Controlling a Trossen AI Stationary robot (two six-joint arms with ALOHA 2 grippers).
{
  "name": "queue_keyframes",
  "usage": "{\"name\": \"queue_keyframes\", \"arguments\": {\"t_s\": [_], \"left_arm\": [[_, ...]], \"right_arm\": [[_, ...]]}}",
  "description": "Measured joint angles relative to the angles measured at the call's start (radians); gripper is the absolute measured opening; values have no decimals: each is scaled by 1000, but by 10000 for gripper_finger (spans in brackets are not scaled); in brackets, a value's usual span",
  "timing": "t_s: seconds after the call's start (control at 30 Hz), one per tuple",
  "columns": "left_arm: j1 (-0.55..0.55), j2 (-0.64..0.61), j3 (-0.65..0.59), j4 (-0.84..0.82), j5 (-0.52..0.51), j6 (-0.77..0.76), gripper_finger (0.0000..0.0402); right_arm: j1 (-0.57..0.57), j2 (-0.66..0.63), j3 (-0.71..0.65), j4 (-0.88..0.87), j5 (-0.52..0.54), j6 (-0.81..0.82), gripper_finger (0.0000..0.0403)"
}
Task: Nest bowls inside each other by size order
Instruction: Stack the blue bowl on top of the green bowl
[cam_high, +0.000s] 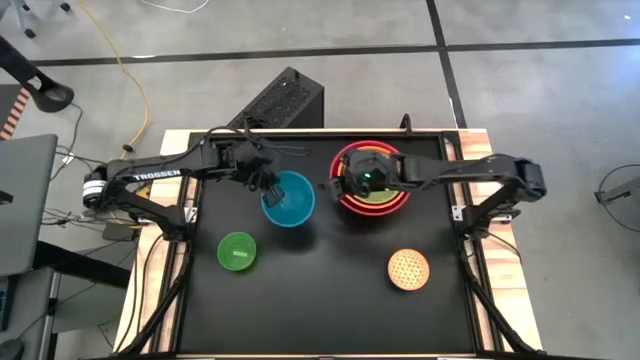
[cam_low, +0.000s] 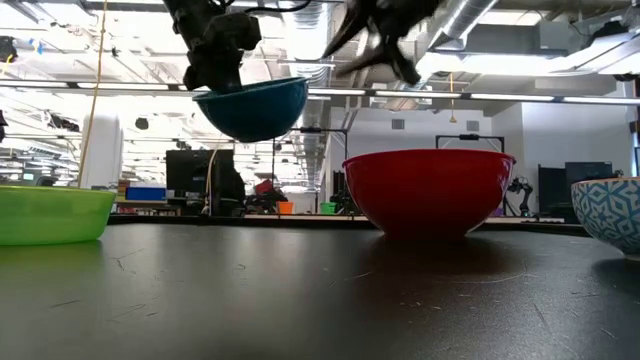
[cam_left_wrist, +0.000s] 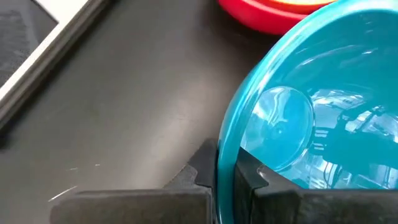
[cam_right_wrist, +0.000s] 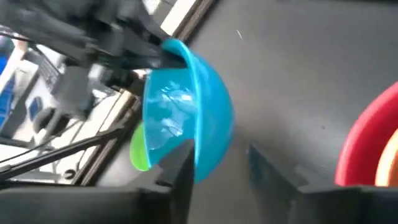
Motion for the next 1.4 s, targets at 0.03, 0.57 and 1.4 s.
{"name": "queue_keyframes", "arguments": {"t_s": [0.03, 0.57, 1.4], "left_arm": [[2, 0, 0, -10, -15, 0, 1], [22, 0, 0, -67, -37, -27, 0], [-3, -217, 0, 16, 16, 36, 136]], "right_arm": [[-11, 19, 0, 20, -32, -1, 188], [-37, 259, 74, 157, -152, -5, 220], [-82, 127, 149, -208, -112, -77, 6]]}}
